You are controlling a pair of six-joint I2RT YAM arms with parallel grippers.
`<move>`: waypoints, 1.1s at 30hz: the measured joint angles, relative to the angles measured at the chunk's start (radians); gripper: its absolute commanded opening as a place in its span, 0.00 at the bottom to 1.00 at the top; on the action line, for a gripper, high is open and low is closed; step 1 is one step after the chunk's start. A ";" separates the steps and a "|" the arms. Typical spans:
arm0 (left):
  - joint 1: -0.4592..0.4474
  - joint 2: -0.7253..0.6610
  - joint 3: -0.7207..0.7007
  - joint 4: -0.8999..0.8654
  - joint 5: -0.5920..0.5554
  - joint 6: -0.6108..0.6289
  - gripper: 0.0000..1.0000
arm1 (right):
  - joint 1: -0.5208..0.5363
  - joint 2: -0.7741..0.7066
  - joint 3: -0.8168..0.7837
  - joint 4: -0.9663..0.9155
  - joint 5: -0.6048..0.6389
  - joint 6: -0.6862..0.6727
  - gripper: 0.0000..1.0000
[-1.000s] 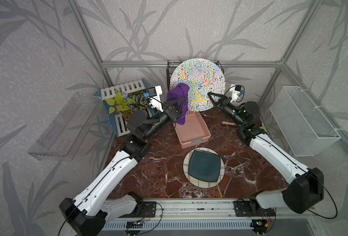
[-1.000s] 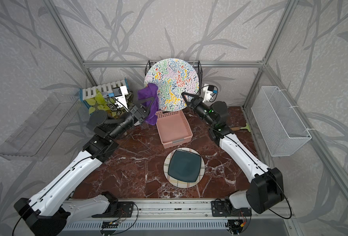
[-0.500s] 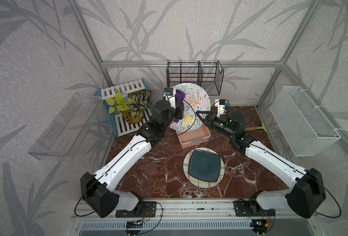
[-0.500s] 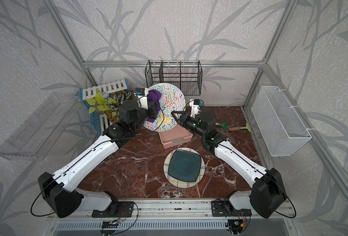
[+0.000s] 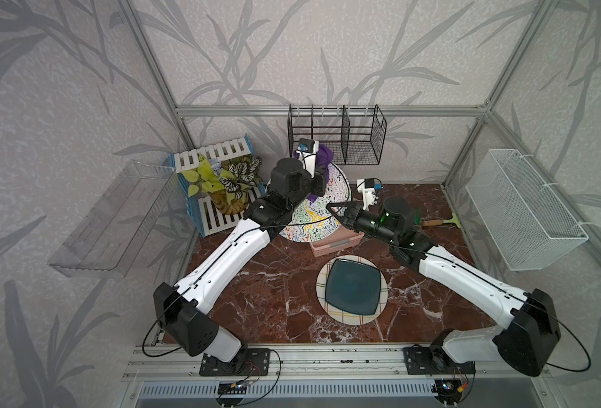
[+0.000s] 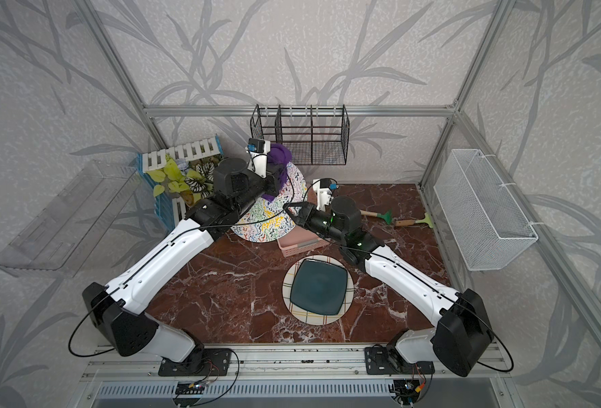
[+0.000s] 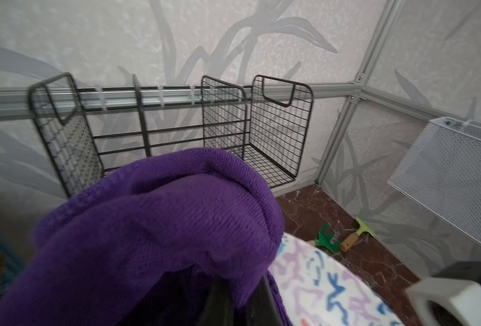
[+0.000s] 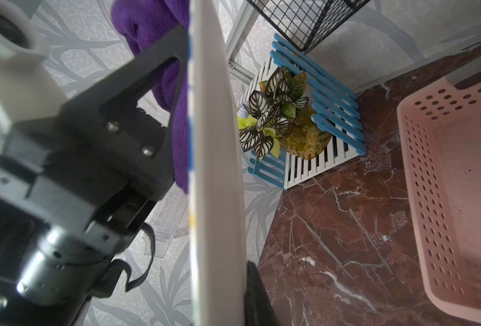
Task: Wipe the wet plate dry
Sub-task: Wipe the plate with towel.
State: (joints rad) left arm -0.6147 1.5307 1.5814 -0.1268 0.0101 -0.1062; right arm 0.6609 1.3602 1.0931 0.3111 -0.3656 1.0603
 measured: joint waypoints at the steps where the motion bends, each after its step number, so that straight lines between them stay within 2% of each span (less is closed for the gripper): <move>1: -0.016 0.005 -0.002 -0.001 0.016 0.001 0.00 | -0.012 -0.001 0.000 -0.006 0.000 0.000 0.00; 4: -0.020 -0.014 -0.056 0.018 0.098 -0.047 0.00 | -0.095 -0.021 -0.022 0.000 -0.019 0.012 0.00; 6: 0.038 -0.063 -0.135 0.052 0.184 -0.130 0.00 | -0.174 -0.067 -0.074 0.048 -0.044 0.043 0.00; 10: 0.306 -0.193 -0.357 0.304 0.393 -0.465 0.00 | -0.341 -0.176 -0.165 0.189 -0.058 0.148 0.00; 12: 0.400 -0.214 -0.420 0.456 0.454 -0.641 0.00 | -0.360 -0.198 -0.170 0.291 -0.054 0.203 0.00; 13: 0.415 -0.212 -0.439 0.540 0.489 -0.735 0.00 | -0.351 -0.202 -0.170 0.348 -0.056 0.225 0.00; 17: 0.351 -0.166 -0.451 0.845 0.602 -1.037 0.00 | -0.264 -0.189 -0.169 0.514 -0.071 0.286 0.00; 22: 0.243 -0.138 -0.442 1.101 0.636 -1.279 0.00 | -0.209 -0.095 -0.169 0.625 -0.081 0.361 0.00; 27: 0.154 -0.113 -0.442 1.190 0.607 -1.379 0.00 | -0.208 -0.036 -0.103 0.723 -0.080 0.417 0.00; 33: 0.050 -0.110 -0.486 1.259 0.581 -1.405 0.00 | -0.213 0.002 0.000 0.747 -0.085 0.448 0.00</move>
State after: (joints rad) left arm -0.5648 1.4208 1.0954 1.1324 0.5915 -1.5116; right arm 0.4477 1.3617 1.0931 1.0584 -0.4507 1.5082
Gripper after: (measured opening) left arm 0.064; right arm 0.118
